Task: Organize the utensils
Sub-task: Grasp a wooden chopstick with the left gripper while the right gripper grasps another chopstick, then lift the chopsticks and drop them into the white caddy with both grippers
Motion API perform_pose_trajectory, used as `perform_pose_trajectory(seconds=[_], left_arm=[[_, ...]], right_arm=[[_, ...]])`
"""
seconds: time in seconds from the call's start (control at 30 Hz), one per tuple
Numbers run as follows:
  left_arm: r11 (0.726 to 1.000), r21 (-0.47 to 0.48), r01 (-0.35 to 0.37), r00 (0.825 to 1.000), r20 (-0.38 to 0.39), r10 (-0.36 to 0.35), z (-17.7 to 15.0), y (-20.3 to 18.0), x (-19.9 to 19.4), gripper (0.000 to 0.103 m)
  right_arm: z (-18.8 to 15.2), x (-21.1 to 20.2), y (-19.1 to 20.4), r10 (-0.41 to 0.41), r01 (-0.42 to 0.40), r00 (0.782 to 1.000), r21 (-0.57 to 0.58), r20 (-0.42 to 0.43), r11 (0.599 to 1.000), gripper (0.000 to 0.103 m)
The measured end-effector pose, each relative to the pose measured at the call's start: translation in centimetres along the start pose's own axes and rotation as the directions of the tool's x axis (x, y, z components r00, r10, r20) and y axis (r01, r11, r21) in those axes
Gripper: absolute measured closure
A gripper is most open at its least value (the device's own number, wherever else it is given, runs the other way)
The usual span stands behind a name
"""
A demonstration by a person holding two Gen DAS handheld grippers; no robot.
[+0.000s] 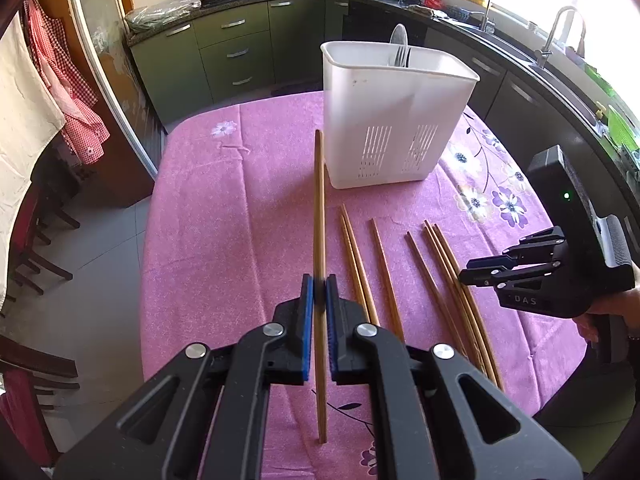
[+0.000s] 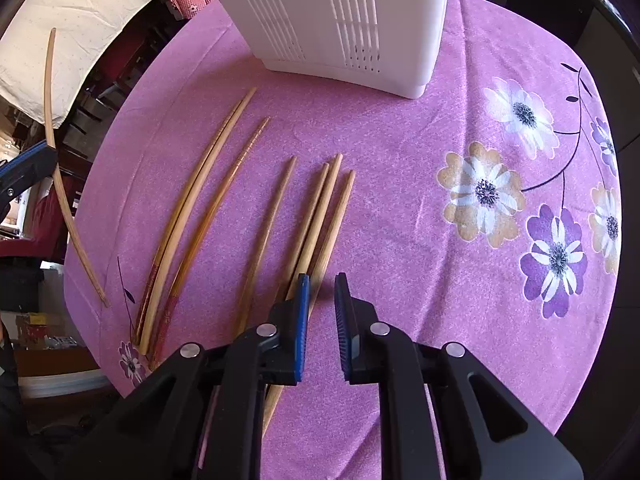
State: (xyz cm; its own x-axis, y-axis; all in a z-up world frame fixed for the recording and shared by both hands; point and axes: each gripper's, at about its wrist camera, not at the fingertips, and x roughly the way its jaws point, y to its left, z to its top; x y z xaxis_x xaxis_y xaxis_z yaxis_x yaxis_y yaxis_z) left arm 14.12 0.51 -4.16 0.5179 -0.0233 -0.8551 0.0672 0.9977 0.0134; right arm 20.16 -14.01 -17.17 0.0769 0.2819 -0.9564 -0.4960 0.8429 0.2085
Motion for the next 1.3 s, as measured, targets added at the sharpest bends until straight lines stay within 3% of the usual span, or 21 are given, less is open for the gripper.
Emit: perform_pose_trajectory(seconds=[0.37, 0.53, 0.67, 0.83, 1.03, 1.17, 1.3], left_arm=[[1.000, 0.012, 0.016, 1.000, 0.020, -0.016, -0.7, 0.0, -0.3, 0.097], [0.999, 0.021, 0.025, 0.999, 0.029, -0.025, -0.9, 0.0, -0.8, 0.097], [0.999, 0.032, 0.025, 0.999, 0.038, -0.027, -1.0, -0.1, -1.4, 0.097], [0.998, 0.055, 0.023, 0.997, 0.069, -0.027, -1.1, -0.6, -2.6, 0.097], [0.997, 0.068, 0.023, 0.995, 0.099, -0.030, -1.3, -0.8, -4.0, 0.097], [0.997, 0.078, 0.023, 0.993, 0.114, -0.032, -1.5, -1.0, -4.6, 0.097], [0.996, 0.087, 0.026, 0.992, 0.122, -0.036, -1.5, -1.4, -4.9, 0.097]], right_arm=[[0.5, 1.4, 2.8, -0.073, 0.072, 0.996, -0.021, -0.054, 0.997, 0.091], [0.2, 1.5, 3.2, -0.050, 0.050, 0.999, -0.006, -0.012, 0.999, 0.096], [-1.2, -1.3, 1.7, -0.002, 0.002, 0.997, 0.003, 0.080, 1.000, 0.096], [-4.0, -6.2, 1.4, 0.044, -0.044, 0.969, -0.002, 0.242, 0.999, 0.096], [-7.9, -12.2, 0.9, 0.084, -0.077, 0.913, -0.033, 0.400, 0.996, 0.096], [-9.9, -14.6, 0.5, 0.093, -0.078, 0.884, -0.051, 0.459, 0.996, 0.096], [-10.5, -15.2, 1.0, 0.103, -0.079, 0.873, -0.070, 0.477, 0.994, 0.096]])
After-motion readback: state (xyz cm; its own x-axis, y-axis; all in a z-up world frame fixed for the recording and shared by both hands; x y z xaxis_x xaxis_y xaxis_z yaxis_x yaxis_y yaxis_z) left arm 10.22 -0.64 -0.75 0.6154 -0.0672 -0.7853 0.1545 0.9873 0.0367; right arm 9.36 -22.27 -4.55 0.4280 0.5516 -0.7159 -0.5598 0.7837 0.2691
